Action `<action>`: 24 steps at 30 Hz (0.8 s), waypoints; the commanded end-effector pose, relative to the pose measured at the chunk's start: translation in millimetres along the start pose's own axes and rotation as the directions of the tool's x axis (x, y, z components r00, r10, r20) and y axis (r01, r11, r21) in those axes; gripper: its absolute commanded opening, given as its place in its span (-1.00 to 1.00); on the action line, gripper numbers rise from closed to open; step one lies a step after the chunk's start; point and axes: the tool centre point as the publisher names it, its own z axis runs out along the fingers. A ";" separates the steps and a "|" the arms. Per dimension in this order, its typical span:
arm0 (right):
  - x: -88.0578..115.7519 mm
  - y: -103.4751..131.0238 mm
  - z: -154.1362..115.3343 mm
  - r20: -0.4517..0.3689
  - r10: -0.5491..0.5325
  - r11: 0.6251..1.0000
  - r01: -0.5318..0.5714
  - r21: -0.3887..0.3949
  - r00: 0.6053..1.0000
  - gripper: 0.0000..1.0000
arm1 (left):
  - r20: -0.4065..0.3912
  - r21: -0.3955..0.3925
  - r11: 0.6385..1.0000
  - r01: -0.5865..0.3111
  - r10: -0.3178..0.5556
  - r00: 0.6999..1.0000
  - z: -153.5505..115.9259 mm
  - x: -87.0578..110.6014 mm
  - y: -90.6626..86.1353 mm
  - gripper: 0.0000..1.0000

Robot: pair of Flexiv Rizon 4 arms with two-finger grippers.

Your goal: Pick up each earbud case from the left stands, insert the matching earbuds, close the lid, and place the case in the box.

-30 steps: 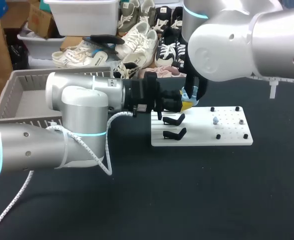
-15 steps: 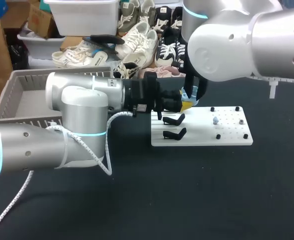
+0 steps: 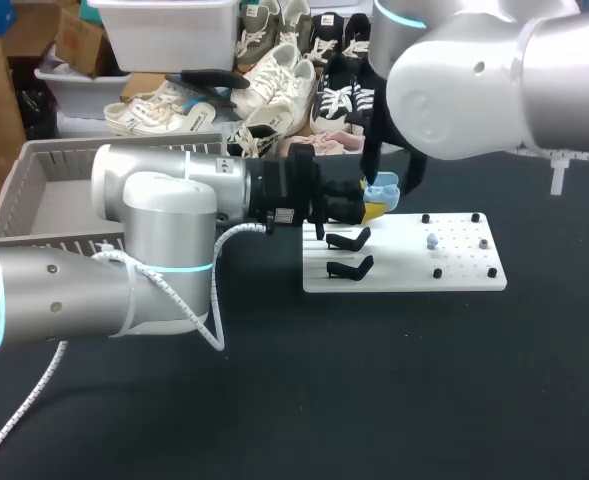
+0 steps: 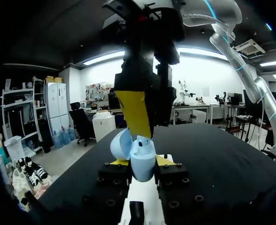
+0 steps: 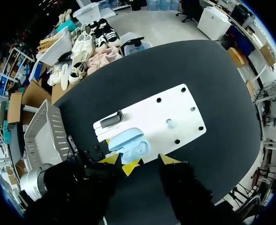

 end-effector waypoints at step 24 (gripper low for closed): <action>-5.5 -79.9 26.6 0.099 0.013 0.991 0.000 -0.136 0.995 -0.07 | 0.002 -0.001 1.000 -0.001 0.001 1.000 0.3 0.6 0.3 -1.00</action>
